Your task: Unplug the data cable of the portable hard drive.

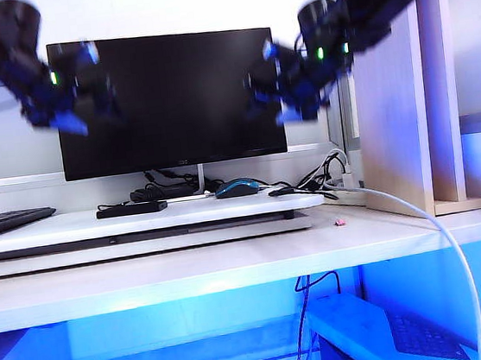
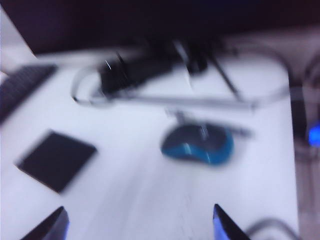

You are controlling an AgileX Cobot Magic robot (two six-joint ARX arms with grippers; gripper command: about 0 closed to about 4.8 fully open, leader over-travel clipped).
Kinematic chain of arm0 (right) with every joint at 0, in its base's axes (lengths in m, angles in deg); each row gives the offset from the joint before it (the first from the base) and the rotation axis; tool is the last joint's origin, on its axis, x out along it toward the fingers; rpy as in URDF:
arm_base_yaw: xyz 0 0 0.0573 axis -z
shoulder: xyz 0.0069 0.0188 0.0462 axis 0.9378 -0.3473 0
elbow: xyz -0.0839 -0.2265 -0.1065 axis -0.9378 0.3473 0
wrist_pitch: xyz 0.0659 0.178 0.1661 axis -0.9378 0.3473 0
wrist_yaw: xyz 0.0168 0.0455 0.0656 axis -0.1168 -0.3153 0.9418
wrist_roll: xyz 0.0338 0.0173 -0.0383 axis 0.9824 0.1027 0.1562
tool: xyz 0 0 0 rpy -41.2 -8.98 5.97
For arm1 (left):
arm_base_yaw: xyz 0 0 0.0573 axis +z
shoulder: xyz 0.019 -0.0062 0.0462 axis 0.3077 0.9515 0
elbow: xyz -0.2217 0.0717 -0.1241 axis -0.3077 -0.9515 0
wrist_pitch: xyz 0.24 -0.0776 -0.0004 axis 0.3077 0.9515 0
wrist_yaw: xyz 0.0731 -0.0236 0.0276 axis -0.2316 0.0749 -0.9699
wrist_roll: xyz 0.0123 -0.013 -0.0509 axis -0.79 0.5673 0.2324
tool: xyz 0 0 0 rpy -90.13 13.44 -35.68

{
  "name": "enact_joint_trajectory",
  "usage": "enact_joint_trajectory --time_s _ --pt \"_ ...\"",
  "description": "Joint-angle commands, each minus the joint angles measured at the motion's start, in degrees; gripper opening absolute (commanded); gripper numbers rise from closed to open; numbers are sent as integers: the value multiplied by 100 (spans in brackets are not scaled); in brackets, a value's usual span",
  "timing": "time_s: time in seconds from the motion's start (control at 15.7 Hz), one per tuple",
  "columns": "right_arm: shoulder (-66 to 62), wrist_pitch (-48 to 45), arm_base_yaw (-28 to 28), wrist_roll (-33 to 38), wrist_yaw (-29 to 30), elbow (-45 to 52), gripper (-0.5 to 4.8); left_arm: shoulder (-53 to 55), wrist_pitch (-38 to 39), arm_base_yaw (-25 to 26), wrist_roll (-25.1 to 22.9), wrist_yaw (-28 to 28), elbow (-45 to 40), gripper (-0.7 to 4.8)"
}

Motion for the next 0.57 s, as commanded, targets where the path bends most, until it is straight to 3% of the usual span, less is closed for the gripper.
enact_joint_trajectory --time_s 0.06,0.57 --pt "435 -138 -13 -337 -188 -76 374 -448 -68 9 -22 -7 26 456" --pt "1528 -13 -13 -483 -258 -76 374 -1526 -63 17 138 76 24 456"
